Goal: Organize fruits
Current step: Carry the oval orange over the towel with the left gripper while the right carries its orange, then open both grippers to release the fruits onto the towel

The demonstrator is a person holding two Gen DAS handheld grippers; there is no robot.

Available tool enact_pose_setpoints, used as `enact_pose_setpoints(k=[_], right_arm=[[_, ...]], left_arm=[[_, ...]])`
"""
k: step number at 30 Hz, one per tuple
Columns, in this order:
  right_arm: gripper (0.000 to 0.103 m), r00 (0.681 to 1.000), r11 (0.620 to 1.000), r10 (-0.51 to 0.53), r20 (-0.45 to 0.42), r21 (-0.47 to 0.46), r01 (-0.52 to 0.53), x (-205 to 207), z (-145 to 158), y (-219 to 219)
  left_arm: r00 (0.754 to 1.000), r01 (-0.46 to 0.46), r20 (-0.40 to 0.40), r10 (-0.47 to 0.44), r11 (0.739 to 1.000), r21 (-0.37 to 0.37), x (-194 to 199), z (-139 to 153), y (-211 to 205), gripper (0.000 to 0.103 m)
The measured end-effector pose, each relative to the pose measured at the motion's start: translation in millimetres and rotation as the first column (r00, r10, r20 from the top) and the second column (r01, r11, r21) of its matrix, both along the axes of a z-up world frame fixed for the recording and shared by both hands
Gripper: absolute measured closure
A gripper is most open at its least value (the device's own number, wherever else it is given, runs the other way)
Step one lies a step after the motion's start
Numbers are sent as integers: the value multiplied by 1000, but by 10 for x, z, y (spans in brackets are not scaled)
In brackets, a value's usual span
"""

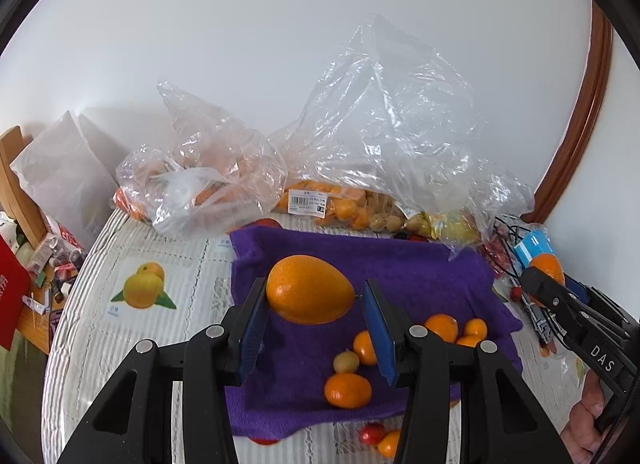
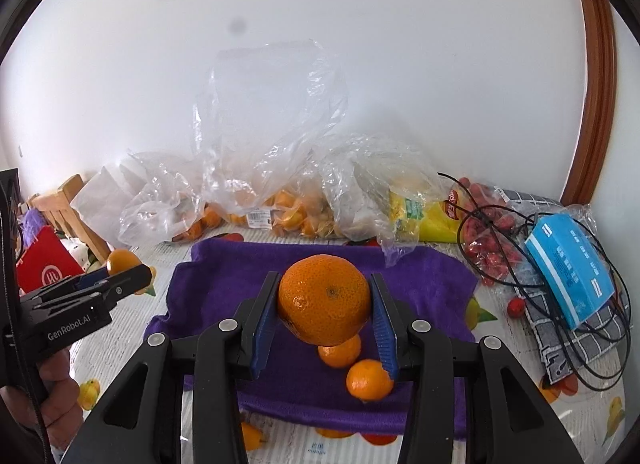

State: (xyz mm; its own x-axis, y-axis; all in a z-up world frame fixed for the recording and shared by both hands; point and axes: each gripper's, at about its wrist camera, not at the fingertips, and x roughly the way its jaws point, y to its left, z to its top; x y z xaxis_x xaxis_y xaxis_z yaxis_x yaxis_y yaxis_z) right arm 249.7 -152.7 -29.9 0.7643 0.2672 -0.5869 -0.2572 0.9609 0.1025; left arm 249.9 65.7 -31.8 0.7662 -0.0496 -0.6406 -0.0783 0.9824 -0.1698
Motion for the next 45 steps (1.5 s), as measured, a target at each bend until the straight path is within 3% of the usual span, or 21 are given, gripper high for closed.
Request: enact_pose_setpoints(k=[6, 24, 35, 45], right_arm=[[60, 1000, 1000, -6, -25, -6, 6, 205, -154, -26], [60, 983, 998, -52, -174, -45, 45, 789, -1071, -153], [60, 978, 999, -46, -205, -33, 40, 894, -1175, -154], [58, 985, 998, -45, -169, -58, 35, 837, -1097, -143]], left_arm=[[1000, 12, -14, -12, 1000, 2, 195, -116, 13, 59], [989, 23, -145, -22, 1000, 9, 635, -787, 7, 59], [980, 46, -194, -46, 999, -6, 802, -985, -82, 58], [973, 65, -221, -63, 998, 0, 826, -1038, -121, 58]])
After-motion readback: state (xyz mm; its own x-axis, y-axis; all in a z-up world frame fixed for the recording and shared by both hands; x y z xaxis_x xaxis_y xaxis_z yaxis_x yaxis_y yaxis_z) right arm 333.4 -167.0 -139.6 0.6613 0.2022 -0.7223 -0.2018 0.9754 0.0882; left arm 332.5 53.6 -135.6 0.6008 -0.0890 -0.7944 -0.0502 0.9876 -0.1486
